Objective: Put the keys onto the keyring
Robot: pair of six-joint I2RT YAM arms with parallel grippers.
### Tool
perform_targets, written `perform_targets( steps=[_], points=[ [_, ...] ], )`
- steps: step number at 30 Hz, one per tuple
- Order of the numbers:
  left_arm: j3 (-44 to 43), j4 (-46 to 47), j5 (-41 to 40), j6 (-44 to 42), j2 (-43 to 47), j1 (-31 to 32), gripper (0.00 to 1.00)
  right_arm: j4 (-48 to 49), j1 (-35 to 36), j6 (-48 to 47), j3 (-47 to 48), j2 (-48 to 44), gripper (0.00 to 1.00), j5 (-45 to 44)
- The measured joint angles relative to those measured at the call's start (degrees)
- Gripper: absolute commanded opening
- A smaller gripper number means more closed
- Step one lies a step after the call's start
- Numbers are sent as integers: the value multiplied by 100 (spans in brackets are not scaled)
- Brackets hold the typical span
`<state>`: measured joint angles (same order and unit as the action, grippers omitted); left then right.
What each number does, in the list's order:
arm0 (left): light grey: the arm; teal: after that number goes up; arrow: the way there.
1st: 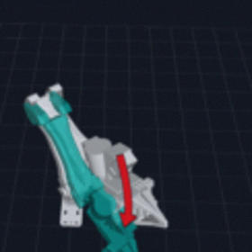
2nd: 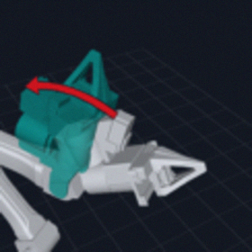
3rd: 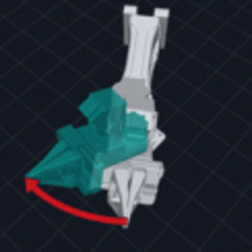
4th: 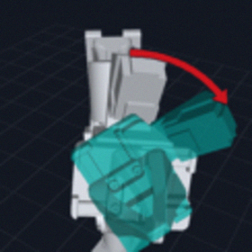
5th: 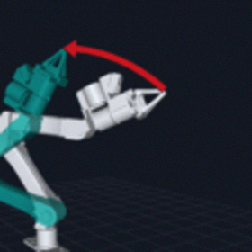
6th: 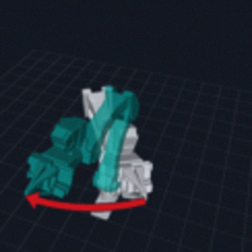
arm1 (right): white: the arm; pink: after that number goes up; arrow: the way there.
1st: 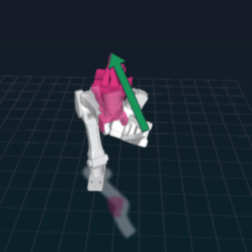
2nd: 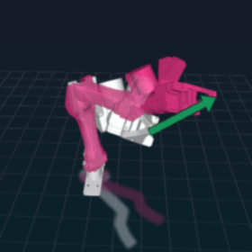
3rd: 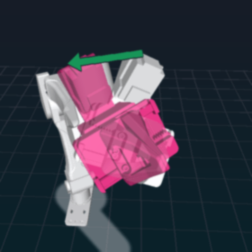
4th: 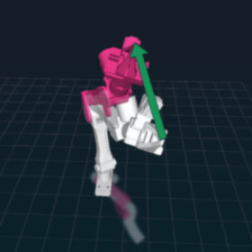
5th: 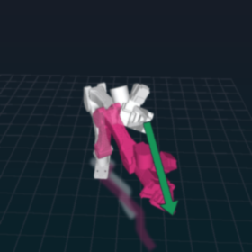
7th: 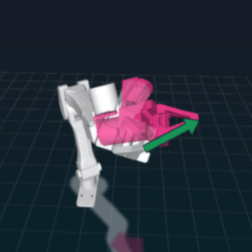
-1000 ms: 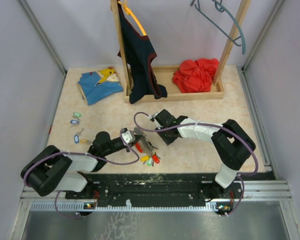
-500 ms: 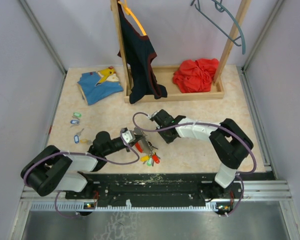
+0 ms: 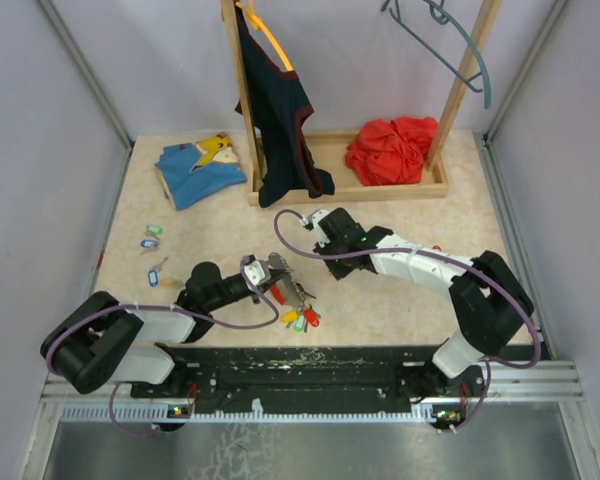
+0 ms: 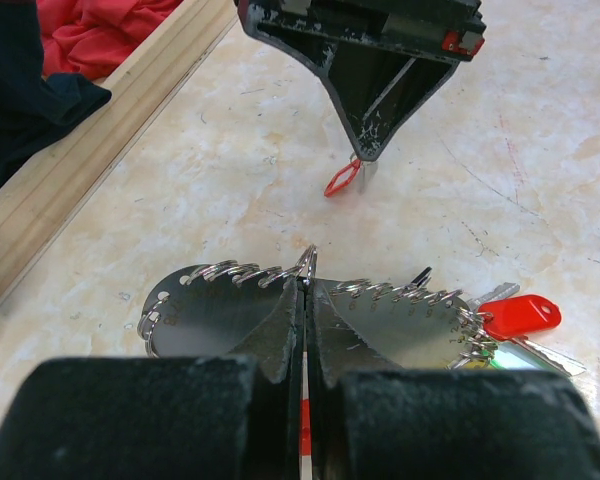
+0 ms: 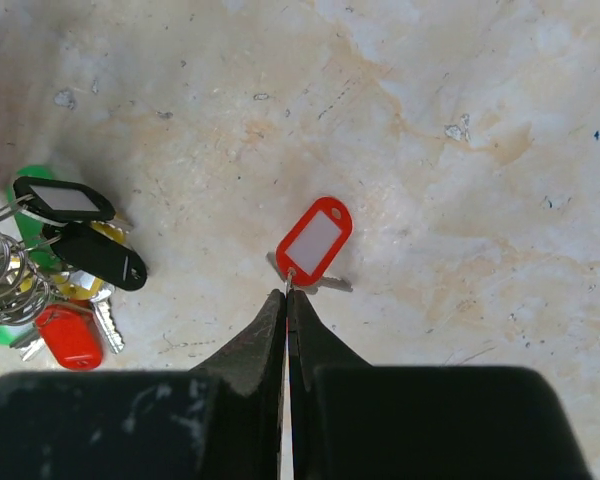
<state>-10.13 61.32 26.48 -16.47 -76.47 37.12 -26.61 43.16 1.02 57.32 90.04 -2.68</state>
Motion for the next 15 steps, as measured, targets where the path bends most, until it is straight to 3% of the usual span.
perform_targets(
  steps=[15],
  points=[
    [-2, -2, -2, 11, 2, 0, 0, 706, -125, 7, -634, 153, 2, 376]
  ],
)
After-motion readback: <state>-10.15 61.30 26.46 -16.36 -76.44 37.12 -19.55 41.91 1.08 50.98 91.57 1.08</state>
